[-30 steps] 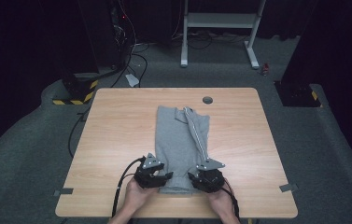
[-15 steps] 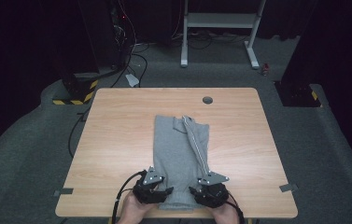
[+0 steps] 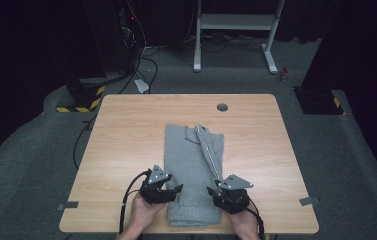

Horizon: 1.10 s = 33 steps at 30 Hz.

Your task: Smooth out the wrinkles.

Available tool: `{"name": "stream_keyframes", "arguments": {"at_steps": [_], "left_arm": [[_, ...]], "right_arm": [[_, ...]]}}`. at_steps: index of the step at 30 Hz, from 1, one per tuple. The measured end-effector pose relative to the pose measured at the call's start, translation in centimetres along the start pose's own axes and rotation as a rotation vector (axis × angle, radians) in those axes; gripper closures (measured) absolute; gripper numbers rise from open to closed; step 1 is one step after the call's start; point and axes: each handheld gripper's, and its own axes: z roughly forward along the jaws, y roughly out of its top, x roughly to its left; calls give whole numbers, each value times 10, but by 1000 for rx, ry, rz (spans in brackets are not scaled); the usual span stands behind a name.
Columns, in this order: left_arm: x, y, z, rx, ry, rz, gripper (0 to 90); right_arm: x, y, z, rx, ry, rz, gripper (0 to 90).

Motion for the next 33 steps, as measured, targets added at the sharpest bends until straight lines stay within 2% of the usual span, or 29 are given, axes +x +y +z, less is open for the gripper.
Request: {"name": "stream_keyframes", "arguments": {"at_steps": [5, 10, 15, 20, 22, 26, 31, 33], "left_arm": [[11, 3, 14, 23, 50, -1, 409], [18, 3, 24, 55, 91, 11, 407], [21, -1, 31, 72, 100, 6, 397], [21, -5, 33, 54, 113, 30, 382], [20, -7, 34, 40, 115, 42, 377], [19, -8, 34, 32, 118, 41, 374], [19, -8, 34, 32, 120, 43, 373], [19, -8, 34, 31, 122, 43, 372]], "right_arm": [[-9, 10, 9, 9, -60, -4, 659], [-21, 16, 16, 5, -103, 32, 708], [-28, 17, 25, 34, -128, 31, 755], [-31, 18, 34, 61, -133, 25, 766], [-31, 18, 38, 71, -133, 24, 742], [-31, 18, 46, 104, -129, 23, 693], [-32, 17, 53, 127, -129, 24, 819], [-33, 16, 51, 120, -135, 19, 838]]}}
